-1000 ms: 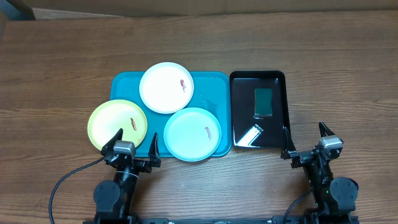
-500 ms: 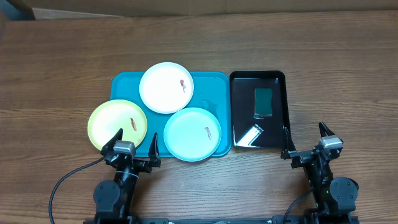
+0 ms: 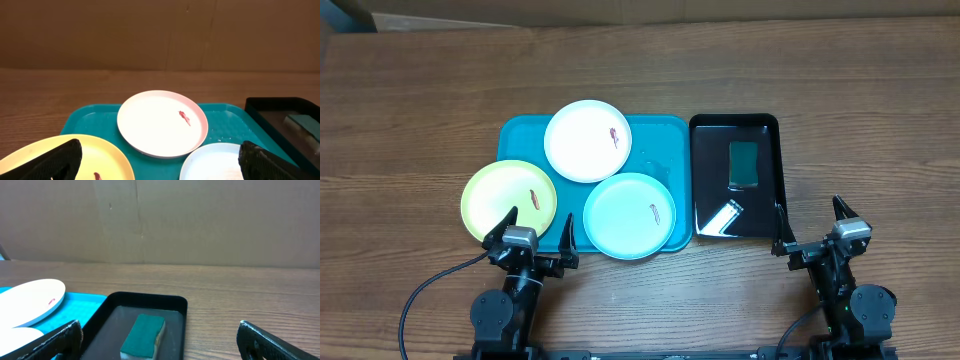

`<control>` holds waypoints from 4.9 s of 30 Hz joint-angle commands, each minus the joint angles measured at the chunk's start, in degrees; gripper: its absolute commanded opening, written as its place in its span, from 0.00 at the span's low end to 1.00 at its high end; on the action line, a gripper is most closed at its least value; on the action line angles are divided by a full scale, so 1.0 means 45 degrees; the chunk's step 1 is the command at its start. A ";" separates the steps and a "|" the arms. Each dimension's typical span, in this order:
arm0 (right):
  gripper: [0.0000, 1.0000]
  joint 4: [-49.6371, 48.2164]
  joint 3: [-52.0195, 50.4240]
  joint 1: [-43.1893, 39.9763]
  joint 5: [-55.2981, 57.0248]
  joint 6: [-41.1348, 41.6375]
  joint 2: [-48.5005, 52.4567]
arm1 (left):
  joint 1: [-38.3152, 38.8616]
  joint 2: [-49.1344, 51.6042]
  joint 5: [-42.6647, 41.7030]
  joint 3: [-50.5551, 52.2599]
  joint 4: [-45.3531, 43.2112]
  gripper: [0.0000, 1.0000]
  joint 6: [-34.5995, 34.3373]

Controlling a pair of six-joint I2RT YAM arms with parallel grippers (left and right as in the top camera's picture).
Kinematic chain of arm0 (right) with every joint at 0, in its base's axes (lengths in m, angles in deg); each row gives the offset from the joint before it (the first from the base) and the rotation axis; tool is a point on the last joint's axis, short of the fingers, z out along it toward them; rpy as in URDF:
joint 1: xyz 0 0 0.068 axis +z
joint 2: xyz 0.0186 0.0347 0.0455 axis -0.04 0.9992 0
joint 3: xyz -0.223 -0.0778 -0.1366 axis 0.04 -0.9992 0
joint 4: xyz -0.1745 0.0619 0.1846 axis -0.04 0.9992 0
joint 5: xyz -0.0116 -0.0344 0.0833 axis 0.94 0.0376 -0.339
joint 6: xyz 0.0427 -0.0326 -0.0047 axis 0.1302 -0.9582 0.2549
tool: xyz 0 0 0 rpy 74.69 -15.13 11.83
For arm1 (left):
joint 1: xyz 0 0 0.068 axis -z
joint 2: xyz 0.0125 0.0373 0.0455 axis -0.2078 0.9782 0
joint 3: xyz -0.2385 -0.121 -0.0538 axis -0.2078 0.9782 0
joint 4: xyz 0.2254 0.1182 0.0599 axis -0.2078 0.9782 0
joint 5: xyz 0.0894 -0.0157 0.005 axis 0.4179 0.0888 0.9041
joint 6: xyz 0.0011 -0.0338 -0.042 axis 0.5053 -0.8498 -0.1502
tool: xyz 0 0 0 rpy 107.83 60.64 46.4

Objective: Clean dirty plates on tray and stack at the side

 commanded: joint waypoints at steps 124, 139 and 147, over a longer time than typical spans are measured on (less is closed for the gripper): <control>0.75 0.8150 1.5620 0.2637 0.2511 0.3682 2.3931 | 0.3706 2.2051 0.0651 -1.6854 1.4775 0.85 -0.4260; 0.35 0.7159 1.4911 0.2637 0.2443 0.3687 2.3941 | 0.3706 2.2051 0.0651 -1.6854 1.4698 0.86 -0.4357; 0.04 0.7475 1.5193 0.2637 0.2123 0.3682 2.3863 | 0.3706 2.2051 0.0763 -1.6830 1.4688 0.86 -0.4362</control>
